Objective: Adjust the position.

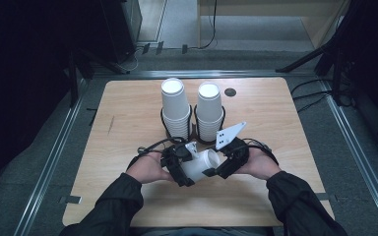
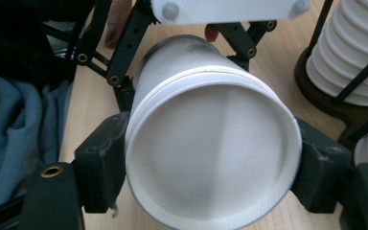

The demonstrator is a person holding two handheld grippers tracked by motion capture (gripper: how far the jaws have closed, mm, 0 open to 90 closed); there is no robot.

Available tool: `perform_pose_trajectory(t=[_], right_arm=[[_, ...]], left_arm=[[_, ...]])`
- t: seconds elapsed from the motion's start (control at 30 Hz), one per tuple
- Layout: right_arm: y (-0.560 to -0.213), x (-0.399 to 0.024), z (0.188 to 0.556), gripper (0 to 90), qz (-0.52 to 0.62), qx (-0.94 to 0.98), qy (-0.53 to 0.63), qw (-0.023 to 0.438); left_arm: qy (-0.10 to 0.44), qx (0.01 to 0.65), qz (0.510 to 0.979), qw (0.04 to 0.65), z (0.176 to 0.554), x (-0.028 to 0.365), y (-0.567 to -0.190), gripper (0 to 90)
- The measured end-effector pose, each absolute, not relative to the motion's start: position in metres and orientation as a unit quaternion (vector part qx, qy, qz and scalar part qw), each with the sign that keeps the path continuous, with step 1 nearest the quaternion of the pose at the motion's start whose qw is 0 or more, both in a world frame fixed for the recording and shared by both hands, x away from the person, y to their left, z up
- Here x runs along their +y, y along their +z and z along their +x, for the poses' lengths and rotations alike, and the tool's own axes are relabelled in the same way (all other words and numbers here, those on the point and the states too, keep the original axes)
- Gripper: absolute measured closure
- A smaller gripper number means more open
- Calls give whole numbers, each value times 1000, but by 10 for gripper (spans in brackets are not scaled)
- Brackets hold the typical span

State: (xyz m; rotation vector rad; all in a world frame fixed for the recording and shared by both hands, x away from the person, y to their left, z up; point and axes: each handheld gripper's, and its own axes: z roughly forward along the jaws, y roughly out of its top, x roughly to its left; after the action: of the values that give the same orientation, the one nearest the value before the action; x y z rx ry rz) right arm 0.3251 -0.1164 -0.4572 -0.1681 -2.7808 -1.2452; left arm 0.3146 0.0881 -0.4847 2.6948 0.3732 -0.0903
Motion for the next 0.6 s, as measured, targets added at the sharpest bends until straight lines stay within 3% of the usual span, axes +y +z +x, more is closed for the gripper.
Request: perform_pose_trajectory(t=[0.17, 0.23, 0.6], right_arm=[[-454, -118, 325, 258, -55, -907, -415, 42], [-452, -120, 327, 257, -66, -905, -418, 47], [-452, -133, 332, 255, -91, -896, -433, 40]], left_arm=[[-16, 133, 965, 227, 313, 91, -481, 76], [-11, 141, 959, 245, 315, 92, -479, 8], [-6, 161, 941, 299, 320, 112, -471, 0]])
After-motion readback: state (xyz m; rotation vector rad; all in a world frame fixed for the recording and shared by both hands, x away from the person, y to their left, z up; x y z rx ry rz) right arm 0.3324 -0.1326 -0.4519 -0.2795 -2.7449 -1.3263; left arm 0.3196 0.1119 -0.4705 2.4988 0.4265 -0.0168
